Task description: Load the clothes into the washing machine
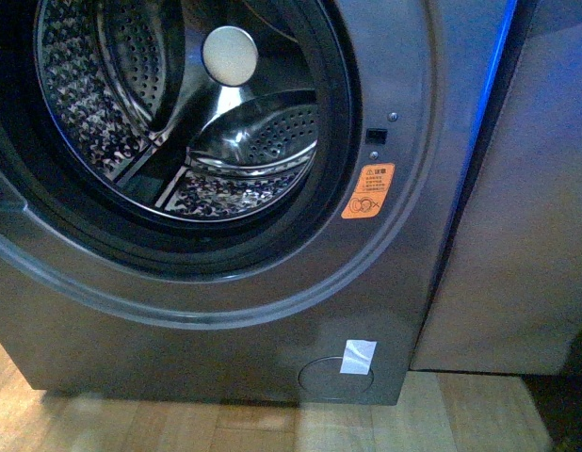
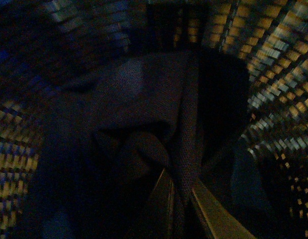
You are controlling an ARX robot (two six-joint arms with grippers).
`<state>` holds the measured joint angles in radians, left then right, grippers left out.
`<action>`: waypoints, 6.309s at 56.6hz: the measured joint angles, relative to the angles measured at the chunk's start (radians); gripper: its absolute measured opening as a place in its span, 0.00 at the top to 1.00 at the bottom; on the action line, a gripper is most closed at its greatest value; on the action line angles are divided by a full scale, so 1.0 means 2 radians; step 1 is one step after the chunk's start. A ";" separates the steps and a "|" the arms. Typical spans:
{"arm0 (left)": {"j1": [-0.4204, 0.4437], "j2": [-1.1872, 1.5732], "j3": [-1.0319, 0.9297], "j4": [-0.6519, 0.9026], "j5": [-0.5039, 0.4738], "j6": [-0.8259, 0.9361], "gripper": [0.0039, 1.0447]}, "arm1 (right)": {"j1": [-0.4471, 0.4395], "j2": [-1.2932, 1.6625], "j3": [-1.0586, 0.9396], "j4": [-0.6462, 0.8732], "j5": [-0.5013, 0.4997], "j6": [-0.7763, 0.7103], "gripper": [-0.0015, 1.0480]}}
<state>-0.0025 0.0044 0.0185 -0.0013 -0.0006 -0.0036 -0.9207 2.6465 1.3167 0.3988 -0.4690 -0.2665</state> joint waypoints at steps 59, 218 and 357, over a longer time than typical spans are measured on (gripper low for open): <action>0.000 0.000 0.000 0.000 0.000 0.000 0.06 | 0.135 -0.529 0.334 -0.187 -0.098 0.189 0.97; -0.138 0.606 0.426 0.476 0.344 -0.187 0.06 | 0.686 -0.569 0.364 -0.346 0.086 0.084 0.97; -0.370 0.735 0.616 0.240 -0.125 0.017 0.08 | 0.685 -0.569 0.364 -0.346 0.091 0.083 0.97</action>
<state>-0.7429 1.4734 1.2499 0.4778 -0.2512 0.0303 0.4492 1.5085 2.0441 -0.2924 -0.2874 -0.1013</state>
